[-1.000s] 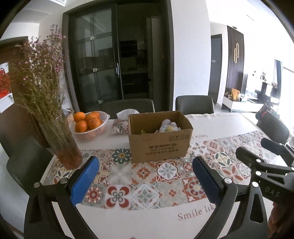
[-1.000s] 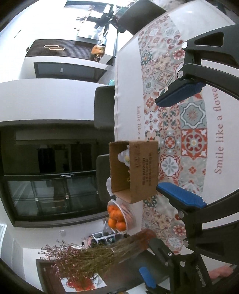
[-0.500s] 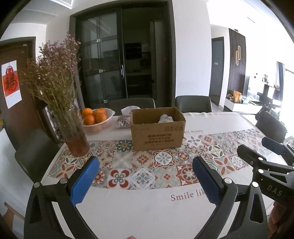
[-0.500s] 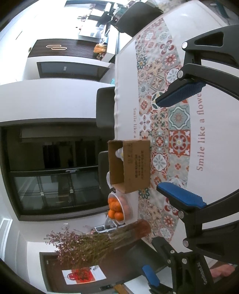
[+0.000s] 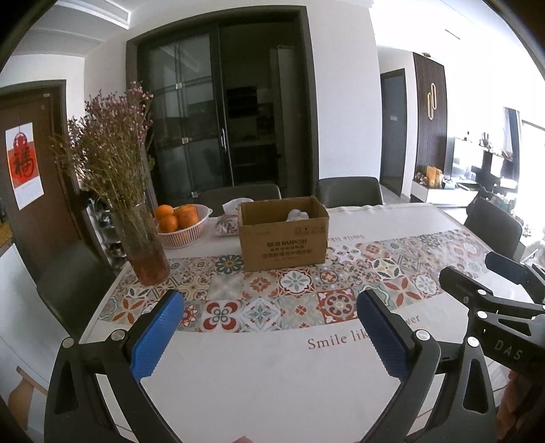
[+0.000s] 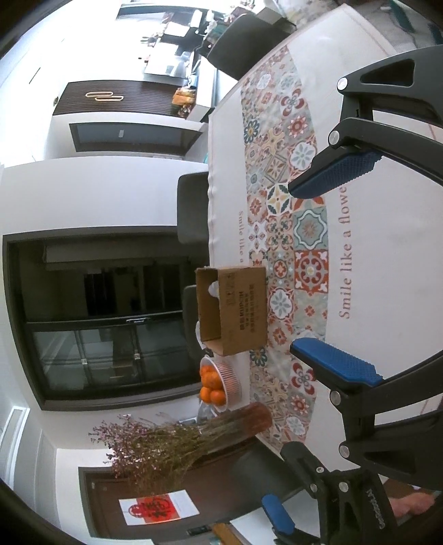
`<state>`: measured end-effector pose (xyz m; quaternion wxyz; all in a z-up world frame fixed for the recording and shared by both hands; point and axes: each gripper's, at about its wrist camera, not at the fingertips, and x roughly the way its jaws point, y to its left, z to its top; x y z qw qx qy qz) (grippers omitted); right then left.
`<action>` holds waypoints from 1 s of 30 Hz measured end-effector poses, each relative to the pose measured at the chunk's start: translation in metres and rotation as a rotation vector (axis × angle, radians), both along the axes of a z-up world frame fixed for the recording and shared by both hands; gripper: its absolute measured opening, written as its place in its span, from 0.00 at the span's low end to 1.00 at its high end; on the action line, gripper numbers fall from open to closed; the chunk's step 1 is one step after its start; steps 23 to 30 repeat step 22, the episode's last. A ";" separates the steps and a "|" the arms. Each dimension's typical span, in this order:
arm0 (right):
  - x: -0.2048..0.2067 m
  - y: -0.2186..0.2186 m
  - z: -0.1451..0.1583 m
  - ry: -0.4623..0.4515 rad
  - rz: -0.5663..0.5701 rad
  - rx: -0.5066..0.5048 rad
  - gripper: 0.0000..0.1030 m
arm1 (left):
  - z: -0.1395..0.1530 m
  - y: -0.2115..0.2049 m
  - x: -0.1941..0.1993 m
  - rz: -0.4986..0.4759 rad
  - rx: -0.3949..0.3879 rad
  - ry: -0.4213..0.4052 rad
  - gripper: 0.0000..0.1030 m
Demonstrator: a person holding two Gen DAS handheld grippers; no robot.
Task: Organize soft objects
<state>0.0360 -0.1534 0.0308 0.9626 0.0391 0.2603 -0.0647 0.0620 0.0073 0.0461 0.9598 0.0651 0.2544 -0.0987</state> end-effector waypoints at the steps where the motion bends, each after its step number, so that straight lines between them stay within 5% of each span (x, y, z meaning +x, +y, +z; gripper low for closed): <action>1: -0.003 0.001 0.000 -0.001 0.000 0.001 0.82 | 0.000 0.001 -0.001 0.000 0.000 -0.002 1.00; 30: -0.031 0.015 -0.001 -0.013 0.008 -0.006 0.82 | -0.003 0.014 -0.030 -0.010 -0.031 0.006 1.00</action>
